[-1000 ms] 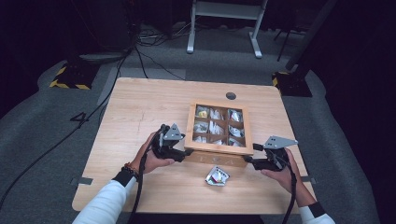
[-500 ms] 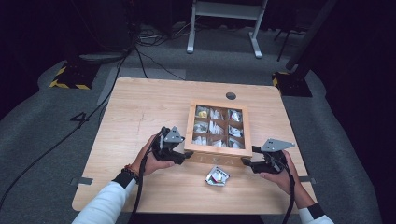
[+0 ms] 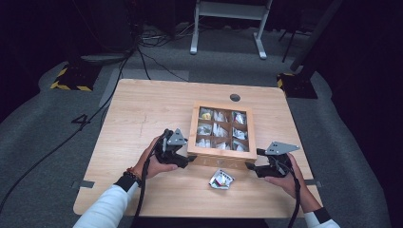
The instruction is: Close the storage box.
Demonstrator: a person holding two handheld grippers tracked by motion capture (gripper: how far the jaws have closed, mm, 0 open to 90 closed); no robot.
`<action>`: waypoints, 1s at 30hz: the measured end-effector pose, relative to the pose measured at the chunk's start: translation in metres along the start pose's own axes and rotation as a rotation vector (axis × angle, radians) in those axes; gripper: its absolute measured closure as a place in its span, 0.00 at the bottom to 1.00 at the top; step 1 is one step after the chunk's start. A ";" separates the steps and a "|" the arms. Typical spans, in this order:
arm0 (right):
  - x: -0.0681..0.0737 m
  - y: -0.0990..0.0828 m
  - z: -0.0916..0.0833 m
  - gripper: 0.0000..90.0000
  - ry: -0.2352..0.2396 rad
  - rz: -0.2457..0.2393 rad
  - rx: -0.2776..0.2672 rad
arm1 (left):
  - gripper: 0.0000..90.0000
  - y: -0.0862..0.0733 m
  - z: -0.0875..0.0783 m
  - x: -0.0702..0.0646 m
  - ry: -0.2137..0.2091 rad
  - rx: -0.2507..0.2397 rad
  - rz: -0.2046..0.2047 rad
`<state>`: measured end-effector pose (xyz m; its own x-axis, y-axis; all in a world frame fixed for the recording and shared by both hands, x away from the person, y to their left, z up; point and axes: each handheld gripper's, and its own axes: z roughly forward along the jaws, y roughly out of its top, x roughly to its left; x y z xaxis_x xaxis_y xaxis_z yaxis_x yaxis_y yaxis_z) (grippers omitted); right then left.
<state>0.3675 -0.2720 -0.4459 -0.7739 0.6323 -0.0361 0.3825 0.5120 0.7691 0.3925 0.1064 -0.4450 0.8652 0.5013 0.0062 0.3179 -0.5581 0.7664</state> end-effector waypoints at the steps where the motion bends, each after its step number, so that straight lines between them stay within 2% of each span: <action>1: 0.000 0.000 0.000 0.32 -0.002 -0.001 0.001 | 0.29 0.000 -0.001 0.000 0.007 0.002 -0.001; 8: 0.000 0.002 -0.006 0.31 -0.005 -0.015 -0.010 | 0.24 -0.004 -0.010 0.002 0.041 0.010 0.001; 11: 0.000 0.001 -0.009 0.31 -0.021 -0.026 -0.006 | 0.23 -0.008 -0.015 0.003 0.051 0.006 -0.001; 17: -0.002 -0.004 -0.013 0.31 -0.046 -0.046 0.007 | 0.21 -0.021 -0.025 0.006 0.060 0.000 -0.008; 24: -0.006 -0.011 -0.018 0.31 -0.079 -0.055 0.015 | 0.20 -0.034 -0.036 0.009 0.094 0.010 -0.013; 27: -0.008 -0.014 -0.021 0.31 -0.091 -0.056 0.017 | 0.20 -0.041 -0.039 0.011 0.102 0.017 -0.015; 30: -0.011 -0.018 -0.024 0.31 -0.102 -0.052 0.018 | 0.20 -0.049 -0.042 0.012 0.109 0.048 -0.012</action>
<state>0.3569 -0.3019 -0.4447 -0.7378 0.6602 -0.1406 0.3532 0.5552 0.7530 0.3715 0.1674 -0.4559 0.8145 0.5760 0.0690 0.3486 -0.5811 0.7354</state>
